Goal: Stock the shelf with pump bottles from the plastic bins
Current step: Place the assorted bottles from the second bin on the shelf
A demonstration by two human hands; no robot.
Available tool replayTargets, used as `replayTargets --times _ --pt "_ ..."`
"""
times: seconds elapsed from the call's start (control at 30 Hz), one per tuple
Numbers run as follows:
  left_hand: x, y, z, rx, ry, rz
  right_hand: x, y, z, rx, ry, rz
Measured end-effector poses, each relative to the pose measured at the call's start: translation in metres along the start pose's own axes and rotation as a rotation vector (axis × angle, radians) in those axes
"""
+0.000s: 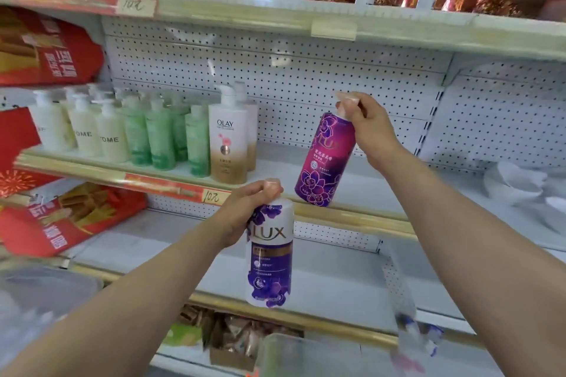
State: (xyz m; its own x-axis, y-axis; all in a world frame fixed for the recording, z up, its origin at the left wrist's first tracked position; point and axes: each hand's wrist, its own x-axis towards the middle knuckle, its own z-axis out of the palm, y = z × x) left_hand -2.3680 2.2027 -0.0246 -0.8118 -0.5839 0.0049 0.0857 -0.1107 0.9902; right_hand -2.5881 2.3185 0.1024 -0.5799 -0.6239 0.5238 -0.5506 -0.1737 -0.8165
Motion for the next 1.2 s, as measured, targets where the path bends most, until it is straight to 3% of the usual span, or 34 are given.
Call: replayTargets --times 0.47,0.93,1.2 --pt "0.040 -0.001 -0.083 0.048 -0.164 -0.035 0.087 0.042 0.115 -0.054 -0.205 0.098" --pt "0.067 -0.008 -0.117 -0.016 -0.174 -0.079 0.104 0.038 0.137 -0.003 -0.329 0.149" --pt "0.078 -0.004 -0.109 -0.018 -0.222 -0.067 0.105 0.045 0.126 -0.077 -0.312 0.101"
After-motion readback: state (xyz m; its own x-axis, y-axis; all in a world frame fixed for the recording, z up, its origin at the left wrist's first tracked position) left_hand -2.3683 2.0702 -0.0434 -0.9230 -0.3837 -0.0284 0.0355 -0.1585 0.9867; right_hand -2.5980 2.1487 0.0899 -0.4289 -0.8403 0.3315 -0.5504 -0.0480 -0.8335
